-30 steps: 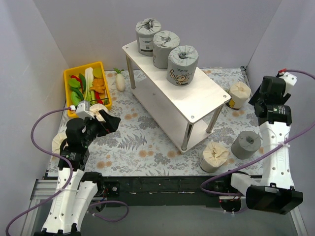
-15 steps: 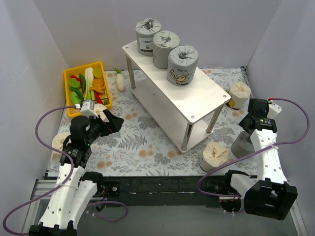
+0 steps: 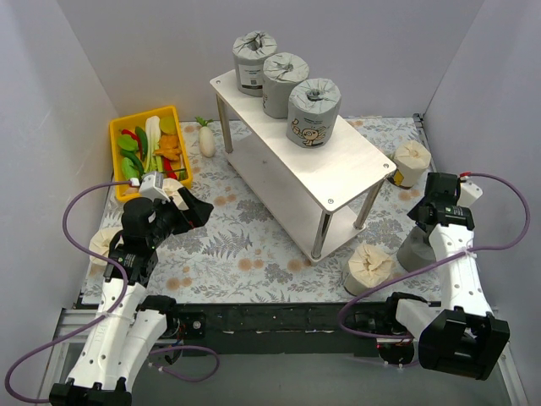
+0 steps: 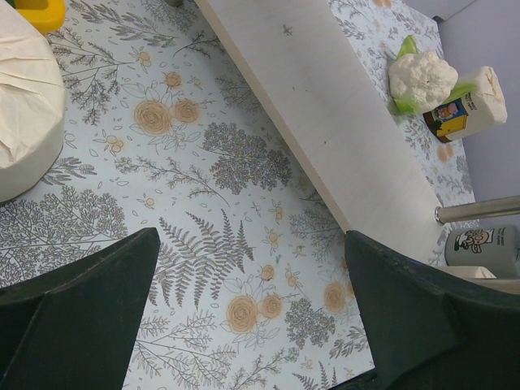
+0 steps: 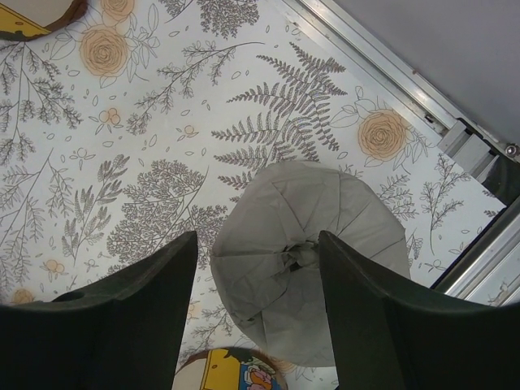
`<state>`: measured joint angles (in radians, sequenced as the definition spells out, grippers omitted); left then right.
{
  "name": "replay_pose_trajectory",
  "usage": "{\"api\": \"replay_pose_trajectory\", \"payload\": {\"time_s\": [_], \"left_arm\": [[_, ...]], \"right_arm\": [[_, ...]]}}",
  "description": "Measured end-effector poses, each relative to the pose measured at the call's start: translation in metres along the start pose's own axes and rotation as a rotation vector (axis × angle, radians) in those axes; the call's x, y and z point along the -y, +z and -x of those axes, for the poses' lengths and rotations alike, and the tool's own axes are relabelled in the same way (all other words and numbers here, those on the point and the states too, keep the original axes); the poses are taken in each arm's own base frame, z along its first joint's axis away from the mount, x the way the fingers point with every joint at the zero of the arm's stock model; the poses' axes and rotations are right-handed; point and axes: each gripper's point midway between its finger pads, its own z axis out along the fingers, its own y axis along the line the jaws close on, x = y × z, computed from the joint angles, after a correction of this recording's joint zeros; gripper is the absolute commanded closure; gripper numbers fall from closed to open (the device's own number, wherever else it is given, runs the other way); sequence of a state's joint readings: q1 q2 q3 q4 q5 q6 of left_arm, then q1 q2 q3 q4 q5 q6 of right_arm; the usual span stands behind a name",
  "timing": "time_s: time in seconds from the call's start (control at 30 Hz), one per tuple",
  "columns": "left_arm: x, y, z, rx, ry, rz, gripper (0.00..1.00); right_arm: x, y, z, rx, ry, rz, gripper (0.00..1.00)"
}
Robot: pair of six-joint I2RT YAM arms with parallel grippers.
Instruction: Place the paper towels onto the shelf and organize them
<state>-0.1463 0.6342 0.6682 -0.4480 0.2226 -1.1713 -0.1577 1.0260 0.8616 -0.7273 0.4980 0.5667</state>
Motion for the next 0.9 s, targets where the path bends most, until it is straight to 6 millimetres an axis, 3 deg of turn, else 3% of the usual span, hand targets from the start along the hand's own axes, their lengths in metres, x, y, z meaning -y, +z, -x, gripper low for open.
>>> {"api": "replay_pose_trajectory", "payload": {"time_s": [0.4,0.67,0.9], "left_arm": [[0.001,-0.002,0.001,0.007,0.001,-0.006,0.02],[0.003,-0.004,0.002,0.015,0.001,-0.013,0.02],[0.004,-0.005,0.003,0.021,0.002,-0.016,0.02]], "right_arm": [[-0.005,-0.006,-0.005,-0.024,0.042,0.04,0.25],[0.001,0.004,-0.03,-0.088,0.018,0.019,0.21],[-0.003,0.008,-0.032,-0.096,0.004,0.029,0.28]]}}
